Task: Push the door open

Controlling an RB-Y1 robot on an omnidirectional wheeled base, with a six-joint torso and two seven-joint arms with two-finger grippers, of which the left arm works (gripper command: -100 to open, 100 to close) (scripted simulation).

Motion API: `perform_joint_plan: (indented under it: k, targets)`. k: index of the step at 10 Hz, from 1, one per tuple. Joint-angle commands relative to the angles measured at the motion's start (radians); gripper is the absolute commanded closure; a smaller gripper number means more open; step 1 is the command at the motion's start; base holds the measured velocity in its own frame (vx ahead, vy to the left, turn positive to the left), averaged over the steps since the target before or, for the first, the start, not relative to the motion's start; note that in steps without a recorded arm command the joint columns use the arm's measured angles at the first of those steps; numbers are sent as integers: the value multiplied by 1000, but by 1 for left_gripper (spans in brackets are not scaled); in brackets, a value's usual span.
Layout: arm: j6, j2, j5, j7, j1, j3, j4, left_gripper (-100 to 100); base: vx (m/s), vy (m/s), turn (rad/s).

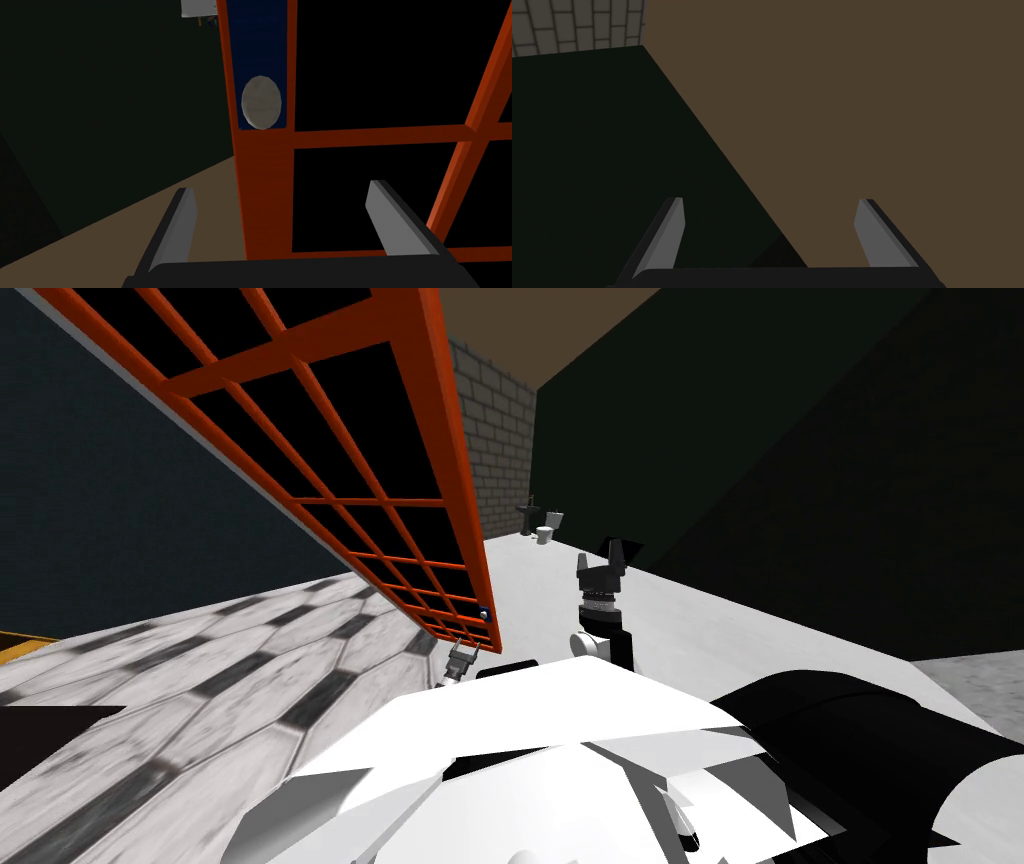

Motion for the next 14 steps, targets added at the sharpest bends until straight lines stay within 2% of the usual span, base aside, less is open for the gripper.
perform_joint_plan:
  k: [1, 2, 4, 7, 10, 11, 14]
  targets:
    - [0, 0, 0, 0, 0, 0, 0, -100, -55, -21, 8]
    - [6, 12, 6, -14, 6, -32, -3, -100, 55, -8, 182]
    - [13, 25, 13, -32, 12, -75, -6, -100, 150, -31, 171]
    - [25, 34, 24, -60, 23, -142, -11, -100, 176, 15, 136]
    - [37, 32, 36, -89, 33, -213, -17, -100, 165, -31, 161]
    - [40, 31, 38, -95, 35, -227, -18, -100, 96, -62, 86]
    - [50, 19, 48, -119, 44, -286, -23, -100, 117, -25, 124]
